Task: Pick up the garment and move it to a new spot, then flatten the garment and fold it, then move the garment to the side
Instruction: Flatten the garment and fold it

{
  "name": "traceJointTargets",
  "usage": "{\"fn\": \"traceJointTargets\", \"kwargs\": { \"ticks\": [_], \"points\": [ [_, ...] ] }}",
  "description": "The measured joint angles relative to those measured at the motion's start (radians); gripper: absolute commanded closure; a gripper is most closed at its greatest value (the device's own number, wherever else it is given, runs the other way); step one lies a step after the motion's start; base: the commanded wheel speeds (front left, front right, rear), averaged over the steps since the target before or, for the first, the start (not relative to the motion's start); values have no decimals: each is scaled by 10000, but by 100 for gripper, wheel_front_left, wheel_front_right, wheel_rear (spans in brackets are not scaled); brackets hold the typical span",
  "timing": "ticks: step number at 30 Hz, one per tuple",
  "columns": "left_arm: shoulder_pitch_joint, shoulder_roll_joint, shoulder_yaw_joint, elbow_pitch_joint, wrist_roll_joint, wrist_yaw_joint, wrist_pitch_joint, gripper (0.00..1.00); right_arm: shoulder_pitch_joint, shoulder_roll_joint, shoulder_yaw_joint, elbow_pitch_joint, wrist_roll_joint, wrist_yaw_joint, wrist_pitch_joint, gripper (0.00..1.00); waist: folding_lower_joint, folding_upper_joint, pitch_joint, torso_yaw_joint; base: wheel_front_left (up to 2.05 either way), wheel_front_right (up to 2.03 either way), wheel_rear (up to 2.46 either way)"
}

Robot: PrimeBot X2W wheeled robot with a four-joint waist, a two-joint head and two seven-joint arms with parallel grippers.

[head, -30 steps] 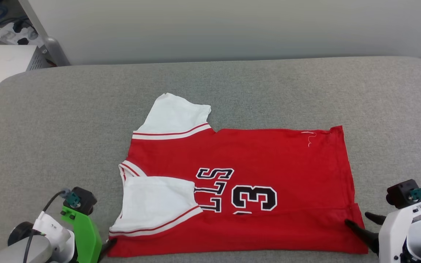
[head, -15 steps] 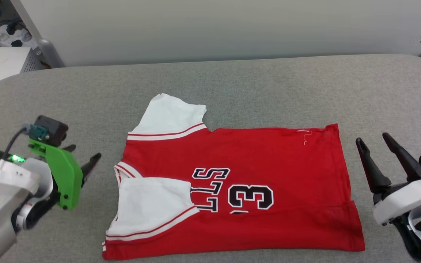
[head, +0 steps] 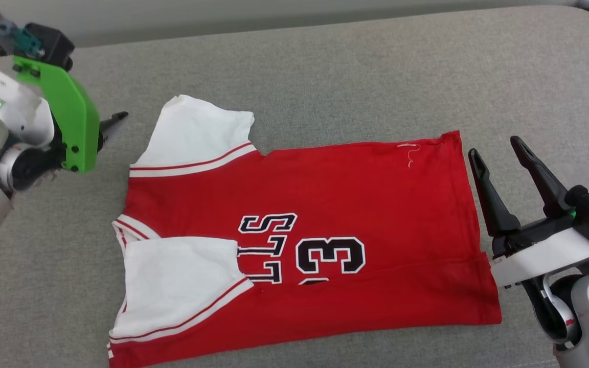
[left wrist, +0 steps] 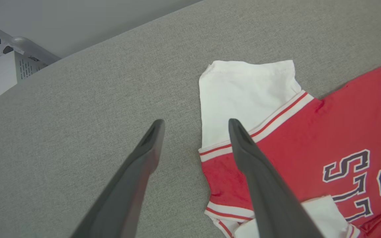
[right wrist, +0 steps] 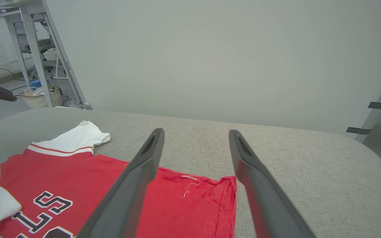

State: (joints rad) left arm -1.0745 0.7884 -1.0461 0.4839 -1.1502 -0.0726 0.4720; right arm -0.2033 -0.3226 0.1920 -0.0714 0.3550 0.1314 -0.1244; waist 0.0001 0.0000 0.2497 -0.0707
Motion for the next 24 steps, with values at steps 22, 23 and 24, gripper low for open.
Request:
{"fn": "traceJointTargets", "kwargs": {
  "ticks": [22,23,24],
  "points": [
    [-3002,-1024,-1112,2253,1214,-401,2773,0,-1328,-73,550,-284,107,0,-566,0,0,1,3014,-1296,0,0,0],
    [-3073,-995,-1137,2293,1206,-445,2811,0,-1334,-75,573,-270,109,0,-568,0,0,1,3081,-1343,0,0,0],
    [-3116,-978,-1158,2324,1200,-466,2857,0,-1334,-86,587,-257,111,0,-570,0,0,0,3130,-1389,0,0,0]
  ]
}}
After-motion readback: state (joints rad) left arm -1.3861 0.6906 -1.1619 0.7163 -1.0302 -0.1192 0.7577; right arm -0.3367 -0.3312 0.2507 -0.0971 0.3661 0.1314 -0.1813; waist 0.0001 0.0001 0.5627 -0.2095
